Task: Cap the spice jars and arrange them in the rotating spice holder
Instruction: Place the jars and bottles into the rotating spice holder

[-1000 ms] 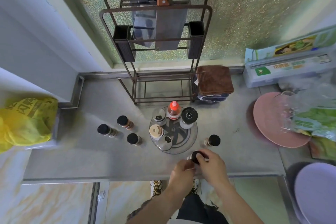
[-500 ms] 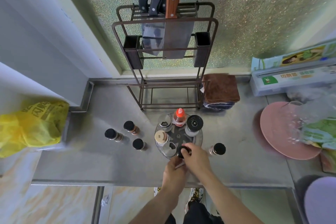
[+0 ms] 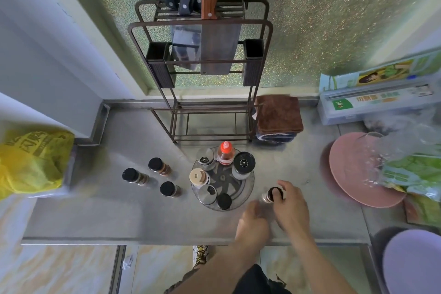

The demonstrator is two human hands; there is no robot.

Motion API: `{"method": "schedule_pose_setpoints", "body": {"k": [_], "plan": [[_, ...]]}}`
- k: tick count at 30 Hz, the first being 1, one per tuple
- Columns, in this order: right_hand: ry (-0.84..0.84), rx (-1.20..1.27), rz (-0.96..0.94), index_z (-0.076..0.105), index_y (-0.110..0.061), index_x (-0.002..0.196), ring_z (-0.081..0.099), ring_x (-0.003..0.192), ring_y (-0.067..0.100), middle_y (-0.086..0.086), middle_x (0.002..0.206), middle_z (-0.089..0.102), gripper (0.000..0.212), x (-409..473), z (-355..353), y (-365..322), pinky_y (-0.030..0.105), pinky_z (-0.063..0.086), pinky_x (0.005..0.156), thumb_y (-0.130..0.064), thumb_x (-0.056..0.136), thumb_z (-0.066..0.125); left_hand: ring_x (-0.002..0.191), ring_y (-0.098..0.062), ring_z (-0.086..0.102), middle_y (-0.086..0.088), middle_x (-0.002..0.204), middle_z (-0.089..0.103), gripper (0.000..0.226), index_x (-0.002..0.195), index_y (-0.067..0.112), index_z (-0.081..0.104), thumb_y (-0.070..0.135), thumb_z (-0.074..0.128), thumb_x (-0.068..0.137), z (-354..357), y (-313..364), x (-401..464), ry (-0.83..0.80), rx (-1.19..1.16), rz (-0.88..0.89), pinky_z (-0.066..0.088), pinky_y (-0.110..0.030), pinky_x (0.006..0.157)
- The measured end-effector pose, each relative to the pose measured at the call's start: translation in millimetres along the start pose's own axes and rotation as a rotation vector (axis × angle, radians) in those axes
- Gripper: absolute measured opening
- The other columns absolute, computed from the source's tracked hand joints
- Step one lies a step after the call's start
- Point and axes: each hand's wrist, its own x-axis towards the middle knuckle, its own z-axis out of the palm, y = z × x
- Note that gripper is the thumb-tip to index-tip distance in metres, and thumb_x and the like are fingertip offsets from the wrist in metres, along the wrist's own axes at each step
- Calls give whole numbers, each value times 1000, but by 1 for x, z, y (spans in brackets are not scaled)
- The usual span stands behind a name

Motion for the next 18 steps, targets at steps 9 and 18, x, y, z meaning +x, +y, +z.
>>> {"method": "schedule_pose_setpoints", "body": {"k": [9,18], "plan": [[-122,71,-54,71,-21,113,67,99,20,1,109,74,20,6,-12,0,26,45,81,-23,95,61,122,-15,64,-1,127,69,57,135,23,56,-8,37,92,20,13,-4,1,-77,100,51,-40,108],[-272,53,-194,70,-21,120,65,108,18,1,117,72,27,-7,24,-47,25,46,90,-26,96,60,94,5,72,18,96,79,62,117,26,66,-16,32,86,-26,12,-18,124,-197,76,52,-8,64]]}}
